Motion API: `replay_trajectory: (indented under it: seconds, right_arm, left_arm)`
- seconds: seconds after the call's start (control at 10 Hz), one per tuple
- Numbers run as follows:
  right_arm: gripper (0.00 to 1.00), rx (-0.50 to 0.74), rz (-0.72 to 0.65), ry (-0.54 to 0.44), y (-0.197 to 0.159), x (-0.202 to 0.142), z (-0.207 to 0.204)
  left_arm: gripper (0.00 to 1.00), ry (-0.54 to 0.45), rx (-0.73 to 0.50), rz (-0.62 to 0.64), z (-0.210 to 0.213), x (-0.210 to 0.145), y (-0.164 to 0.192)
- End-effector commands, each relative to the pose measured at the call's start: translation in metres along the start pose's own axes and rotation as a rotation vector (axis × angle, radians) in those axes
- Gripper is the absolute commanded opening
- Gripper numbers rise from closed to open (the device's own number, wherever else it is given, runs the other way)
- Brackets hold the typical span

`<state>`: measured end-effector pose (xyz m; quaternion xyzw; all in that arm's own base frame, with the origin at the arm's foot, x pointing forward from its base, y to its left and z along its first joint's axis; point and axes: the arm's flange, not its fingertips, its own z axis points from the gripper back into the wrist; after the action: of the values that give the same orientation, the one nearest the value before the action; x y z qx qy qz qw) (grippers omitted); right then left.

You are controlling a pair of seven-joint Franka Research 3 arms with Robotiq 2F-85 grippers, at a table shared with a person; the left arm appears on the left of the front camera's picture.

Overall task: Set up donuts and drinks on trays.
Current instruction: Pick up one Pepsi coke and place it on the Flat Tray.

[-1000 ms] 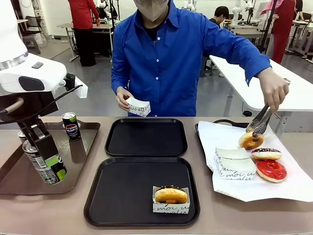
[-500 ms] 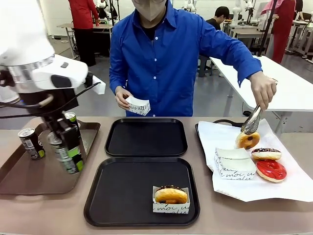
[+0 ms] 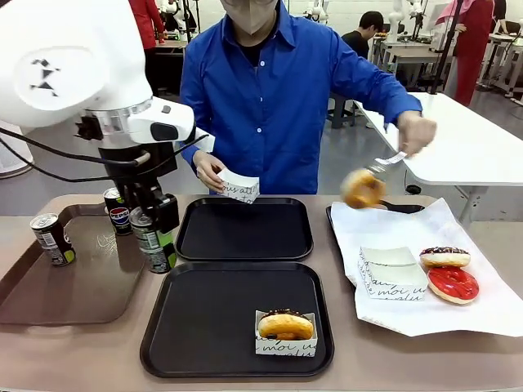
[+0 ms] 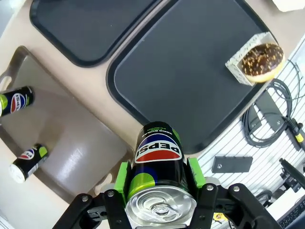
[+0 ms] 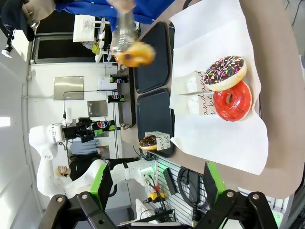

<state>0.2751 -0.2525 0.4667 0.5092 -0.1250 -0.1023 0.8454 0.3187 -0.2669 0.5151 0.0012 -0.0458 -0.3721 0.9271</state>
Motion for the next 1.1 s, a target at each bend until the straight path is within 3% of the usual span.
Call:
replay_trajectory:
  seconds: [0.0,0.3,0.7,0.8,1.0]
  right_arm:
    - [1.00,0.005,0.001,0.004,0.000,-0.001,0.000]
    - [1.00,0.005,0.001,0.004,0.000,-0.001,0.000]
    - [1.00,0.005,0.001,0.004,0.000,-0.001,0.000]
    - [1.00,0.005,0.001,0.004,0.000,-0.001,0.000]
    - [1.00,0.005,0.001,0.004,0.000,-0.001,0.000]
  left_arm:
    - [0.58,-0.024,0.013,0.034,-0.013,0.019,0.003]
    - [0.58,-0.032,0.018,0.042,-0.037,0.028,0.005]
    - [0.58,-0.022,-0.016,0.031,-0.037,0.027,0.007]
    - [0.58,-0.084,0.010,0.042,-0.041,0.033,0.003]
    - [0.58,-0.089,-0.045,0.092,-0.054,0.063,0.021]
